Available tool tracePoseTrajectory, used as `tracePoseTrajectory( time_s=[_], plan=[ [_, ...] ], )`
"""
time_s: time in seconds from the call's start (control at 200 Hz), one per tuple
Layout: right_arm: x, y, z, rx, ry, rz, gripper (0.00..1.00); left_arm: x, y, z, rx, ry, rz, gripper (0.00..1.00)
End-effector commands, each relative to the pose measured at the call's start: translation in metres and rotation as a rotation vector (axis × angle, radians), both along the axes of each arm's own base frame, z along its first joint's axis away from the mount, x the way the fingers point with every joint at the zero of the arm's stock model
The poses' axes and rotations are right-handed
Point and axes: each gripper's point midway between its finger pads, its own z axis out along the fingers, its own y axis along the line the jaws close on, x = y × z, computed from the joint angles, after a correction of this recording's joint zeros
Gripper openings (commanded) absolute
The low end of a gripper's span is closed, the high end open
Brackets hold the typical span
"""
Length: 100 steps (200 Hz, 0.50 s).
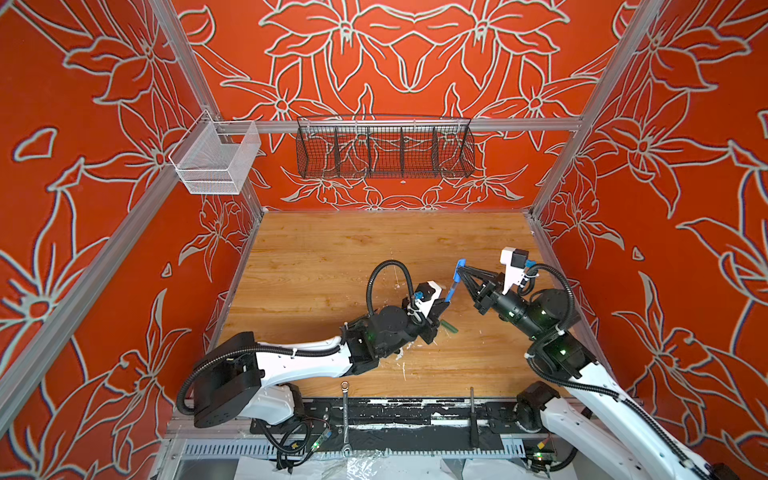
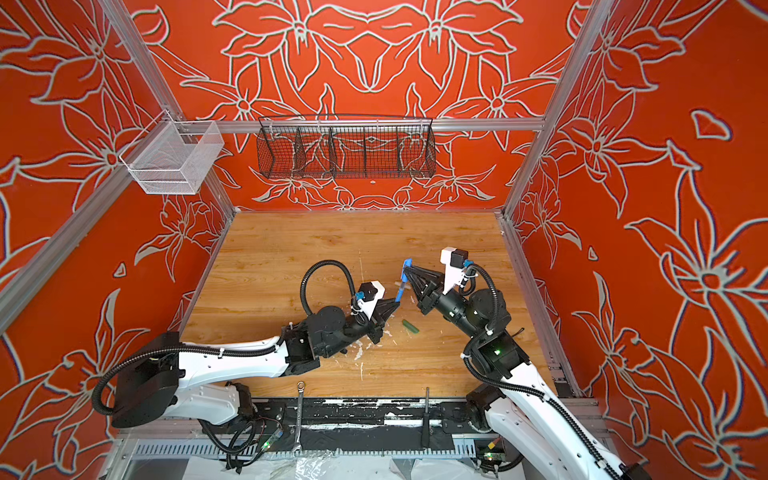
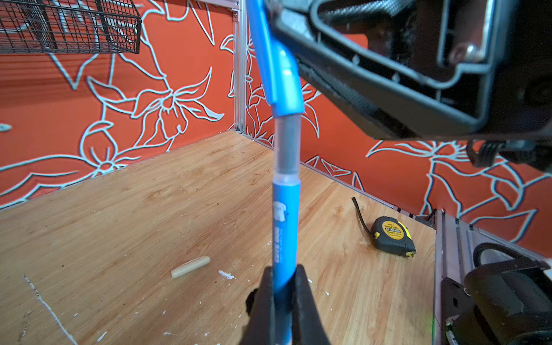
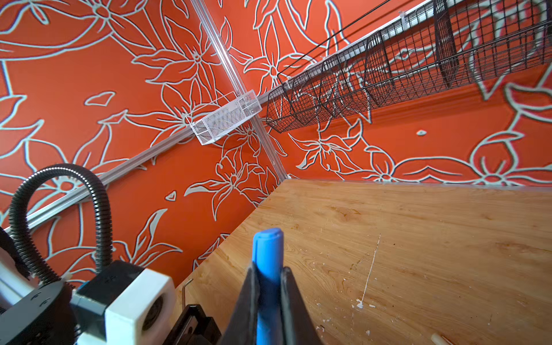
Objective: Insert the pens into the pen caps
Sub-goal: 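Press the blue cap down onto the pen tip with the right gripper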
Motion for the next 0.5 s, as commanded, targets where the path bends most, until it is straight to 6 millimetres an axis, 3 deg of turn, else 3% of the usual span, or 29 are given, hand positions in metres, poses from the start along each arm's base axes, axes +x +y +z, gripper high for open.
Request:
tracePoseTrajectory(
  time_s=[0.0, 0.495],
  plan=[
    [-0.003, -0.002, 0.007, 0.037, -0.024, -0.006, 0.0, -0.002, 0.0, 0.028, -0.076, -0.021, -0.011, 0.0],
    [-0.009, 0.005, -0.01, -0.052, -0.011, 0.02, 0.0, -0.001, 0.004, 0.051, -0.085, -0.045, -0.02, 0.0]
  ],
)
